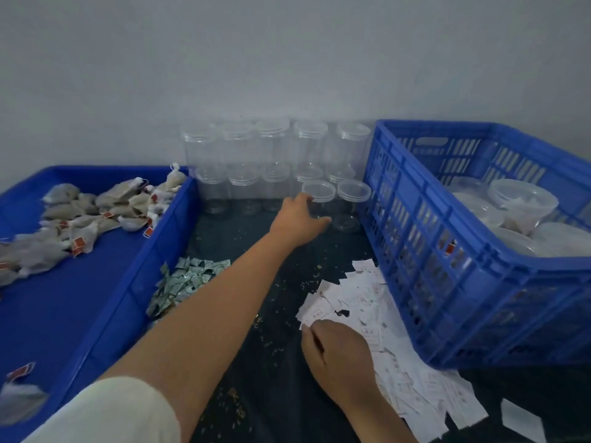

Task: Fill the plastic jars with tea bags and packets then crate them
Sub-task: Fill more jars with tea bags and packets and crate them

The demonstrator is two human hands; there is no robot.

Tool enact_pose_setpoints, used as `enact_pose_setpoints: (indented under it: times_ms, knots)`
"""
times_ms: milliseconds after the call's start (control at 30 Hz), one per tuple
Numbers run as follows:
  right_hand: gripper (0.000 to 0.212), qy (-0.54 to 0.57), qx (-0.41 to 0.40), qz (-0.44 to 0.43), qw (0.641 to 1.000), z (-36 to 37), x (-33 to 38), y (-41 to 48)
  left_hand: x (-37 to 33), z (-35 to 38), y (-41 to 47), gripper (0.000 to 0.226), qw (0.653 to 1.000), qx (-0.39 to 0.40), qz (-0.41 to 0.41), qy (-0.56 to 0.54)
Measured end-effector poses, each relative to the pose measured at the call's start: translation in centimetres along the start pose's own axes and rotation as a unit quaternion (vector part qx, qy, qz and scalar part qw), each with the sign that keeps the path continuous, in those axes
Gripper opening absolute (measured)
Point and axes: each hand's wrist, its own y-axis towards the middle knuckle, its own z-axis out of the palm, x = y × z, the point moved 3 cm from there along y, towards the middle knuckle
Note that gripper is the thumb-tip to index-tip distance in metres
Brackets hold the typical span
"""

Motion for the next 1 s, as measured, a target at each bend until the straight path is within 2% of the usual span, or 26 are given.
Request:
enact_pose_setpoints:
  times_ms: [67,133,233,367,467,567,667,733,800,900,1000]
  knots:
    - [0.044,-0.025,-0.026,-0.041,0.999,0.2,0.5,-0.1,-0.6,0.6,2.5,0.092,1.0,-0.006,-0.01,0.006]
    - [0.044,-0.028,-0.05,-0.061,0.996,0.0,0.5,0.0,-1.4,1.0,4.8,0.093,1.0,-0.018,-0.009,0.0]
    - [0.045,-0.035,-0.058,-0.057,0.996,0.0,0.3,0.2,-1.6,1.1,7.1,0.084,0.999,-0.035,0.008,-0.005]
    - [0.047,-0.037,-0.033,-0.041,0.998,0.5,0.4,0.2,-0.5,1.0,7.4,0.098,0.998,-0.063,0.003,-0.002]
    - [0.044,-0.018,-0.028,-0.03,0.999,0.3,0.2,0.3,-0.4,-0.4,5.5,0.102,0.998,-0.065,0.014,-0.009]
    - [0.04,0.022,-0.008,-0.004,1.0,0.2,0.1,0.3,0.3,-3.0,1.6,0.093,0.998,-0.031,0.052,0.004]
    - [0.041,0.032,-0.047,0.022,0.998,0.0,-0.5,0.2,1.5,-5.8,-4.3,0.096,0.992,0.009,0.107,0.07]
    - [0.049,0.043,-0.1,0.017,0.994,-0.3,-0.4,0.2,2.5,-7.2,-8.9,0.097,0.976,0.04,0.166,0.135]
    - [0.073,0.04,-0.124,-0.008,0.991,-0.4,0.1,0.1,3.3,-7.9,-13.2,0.098,0.955,0.066,0.224,0.181]
    - [0.11,0.006,-0.088,-0.068,0.994,-0.9,1.0,0.0,4.2,-7.6,-18.5,0.093,0.939,0.098,0.259,0.204]
    - [0.115,0.019,-0.046,-0.152,0.987,-1.8,2.9,0.4,4.5,-7.6,-21.6,0.079,0.931,0.07,0.281,0.223]
